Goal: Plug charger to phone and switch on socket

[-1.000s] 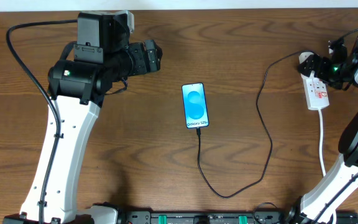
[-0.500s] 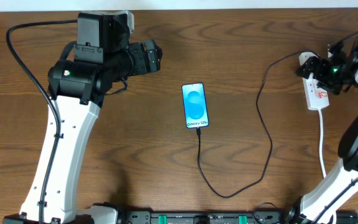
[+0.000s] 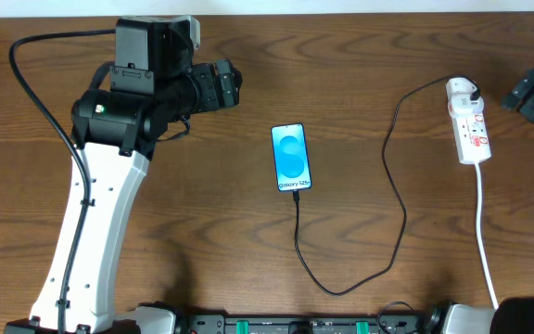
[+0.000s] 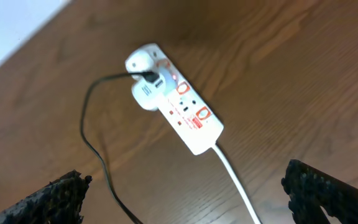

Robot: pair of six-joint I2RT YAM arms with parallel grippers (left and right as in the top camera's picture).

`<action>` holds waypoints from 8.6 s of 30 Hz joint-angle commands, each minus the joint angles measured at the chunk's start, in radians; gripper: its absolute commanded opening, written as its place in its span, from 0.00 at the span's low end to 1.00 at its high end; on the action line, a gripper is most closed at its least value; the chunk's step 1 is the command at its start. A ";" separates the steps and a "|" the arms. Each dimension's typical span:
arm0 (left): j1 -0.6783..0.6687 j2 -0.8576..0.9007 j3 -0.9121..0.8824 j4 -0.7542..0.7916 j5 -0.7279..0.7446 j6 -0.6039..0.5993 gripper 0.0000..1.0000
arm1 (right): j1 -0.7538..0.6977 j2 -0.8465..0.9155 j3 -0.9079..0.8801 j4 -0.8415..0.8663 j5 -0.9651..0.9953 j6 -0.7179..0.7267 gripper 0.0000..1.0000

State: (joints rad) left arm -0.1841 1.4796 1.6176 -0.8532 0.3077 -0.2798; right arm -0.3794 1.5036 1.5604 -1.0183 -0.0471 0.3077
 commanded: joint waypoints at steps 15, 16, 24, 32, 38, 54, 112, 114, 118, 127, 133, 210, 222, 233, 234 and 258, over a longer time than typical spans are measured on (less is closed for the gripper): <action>0.004 -0.010 0.000 0.000 -0.014 0.017 0.89 | 0.001 -0.069 0.002 -0.005 0.034 0.032 0.99; 0.004 -0.010 0.000 0.000 -0.014 0.017 0.89 | 0.001 -0.069 0.002 -0.005 0.034 0.032 0.99; 0.004 -0.010 0.000 0.000 -0.014 0.017 0.89 | 0.001 -0.069 0.002 -0.005 0.034 0.032 0.99; -0.021 -0.051 -0.153 -0.021 -0.240 0.018 0.89 | 0.001 -0.069 0.002 -0.005 0.034 0.032 0.99; -0.063 -0.150 -0.417 0.036 -0.293 0.018 0.89 | 0.001 -0.069 0.002 -0.005 0.034 0.032 0.99; -0.066 -0.802 -0.947 0.399 -0.452 0.234 0.89 | 0.002 -0.069 0.002 -0.005 0.034 0.032 0.99; 0.168 -1.478 -1.614 0.786 -0.386 0.241 0.89 | 0.001 -0.069 0.002 -0.008 0.034 0.032 0.99; 0.168 -1.477 -1.614 0.786 -0.386 0.241 0.89 | 0.001 -0.069 0.002 -0.008 0.034 0.032 0.99; 0.168 -1.476 -1.614 0.786 -0.386 0.241 0.89 | 0.002 -0.069 0.002 -0.008 0.034 0.032 0.99; 0.168 -1.476 -1.614 0.786 -0.386 0.241 0.89 | 0.001 -0.069 0.002 -0.008 0.034 0.032 0.99; 0.168 -1.476 -1.614 0.786 -0.386 0.241 0.89 | 0.001 -0.069 0.002 -0.008 0.034 0.032 0.99; 0.168 -1.476 -1.614 0.786 -0.386 0.241 0.89 | 0.263 -1.499 -1.555 0.958 0.198 -0.146 0.99; 0.168 -1.476 -1.614 0.786 -0.386 0.241 0.89 | 0.264 -1.499 -1.555 0.952 0.132 -0.264 0.99; 0.168 -1.476 -1.614 0.786 -0.386 0.241 0.89 | 0.275 -1.483 -1.555 0.951 0.120 -0.261 0.99; 0.168 -1.476 -1.614 0.786 -0.386 0.241 0.89 | 0.275 -1.483 -1.555 0.951 0.120 -0.261 0.99; 0.168 -1.476 -1.614 0.786 -0.386 0.241 0.89 | 0.275 -1.483 -1.555 0.951 0.120 -0.260 0.99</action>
State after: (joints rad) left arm -0.0212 0.0109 0.0250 -0.0296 -0.0654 -0.0299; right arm -0.1123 0.0185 0.0071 -0.0635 0.0788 0.0628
